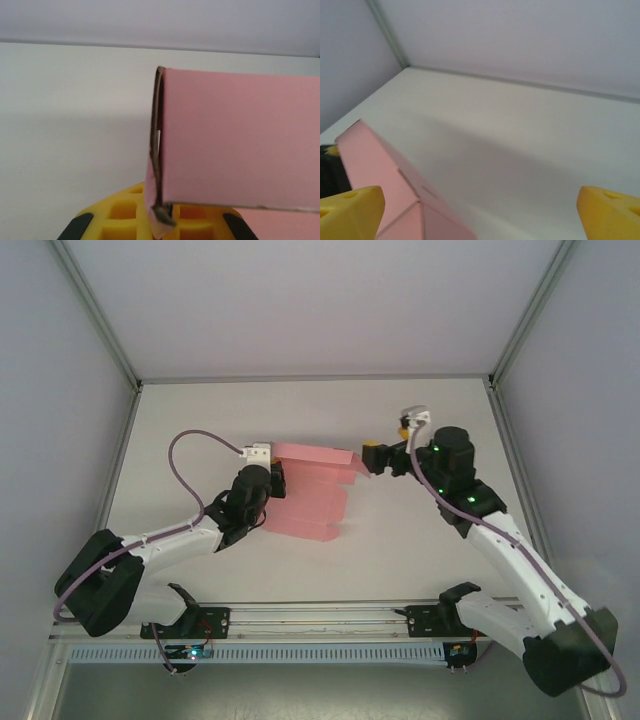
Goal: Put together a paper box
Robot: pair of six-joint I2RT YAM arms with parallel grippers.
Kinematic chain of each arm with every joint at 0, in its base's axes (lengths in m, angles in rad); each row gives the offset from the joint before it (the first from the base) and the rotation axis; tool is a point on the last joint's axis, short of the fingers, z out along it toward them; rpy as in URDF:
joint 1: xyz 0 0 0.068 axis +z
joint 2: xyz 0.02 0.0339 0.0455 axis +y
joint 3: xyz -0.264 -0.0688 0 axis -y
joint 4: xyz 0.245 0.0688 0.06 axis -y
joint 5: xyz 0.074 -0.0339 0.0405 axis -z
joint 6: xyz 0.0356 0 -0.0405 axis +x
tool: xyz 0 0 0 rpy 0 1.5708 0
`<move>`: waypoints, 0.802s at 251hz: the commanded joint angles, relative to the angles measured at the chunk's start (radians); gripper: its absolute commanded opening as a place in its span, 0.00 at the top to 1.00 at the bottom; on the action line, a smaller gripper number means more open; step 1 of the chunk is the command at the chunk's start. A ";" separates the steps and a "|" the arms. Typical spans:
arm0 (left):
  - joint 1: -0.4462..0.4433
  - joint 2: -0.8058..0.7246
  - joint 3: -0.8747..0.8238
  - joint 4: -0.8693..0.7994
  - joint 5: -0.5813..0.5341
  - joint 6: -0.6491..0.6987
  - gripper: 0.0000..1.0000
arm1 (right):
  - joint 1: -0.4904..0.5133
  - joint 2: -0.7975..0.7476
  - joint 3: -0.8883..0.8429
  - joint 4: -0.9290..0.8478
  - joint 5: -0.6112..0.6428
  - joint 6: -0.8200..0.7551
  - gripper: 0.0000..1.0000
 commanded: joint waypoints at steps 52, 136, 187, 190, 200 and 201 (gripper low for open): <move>0.004 0.018 0.010 0.033 -0.014 -0.007 1.00 | 0.080 0.180 0.094 -0.110 0.077 -0.088 0.02; 0.019 0.015 0.023 0.062 0.057 -0.038 1.00 | 0.085 0.257 0.090 -0.197 -0.080 -0.196 0.02; 0.022 0.006 0.026 0.086 0.084 -0.043 1.00 | 0.107 0.337 0.123 -0.244 -0.215 -0.255 0.02; 0.022 0.006 0.027 0.086 0.089 -0.043 1.00 | 0.110 0.342 0.125 -0.243 -0.213 -0.258 0.02; 0.022 0.006 0.030 0.086 0.108 -0.039 1.00 | 0.118 0.352 0.131 -0.236 -0.187 -0.262 0.02; 0.022 0.006 0.030 0.086 0.110 -0.038 1.00 | 0.119 0.353 0.132 -0.234 -0.183 -0.261 0.02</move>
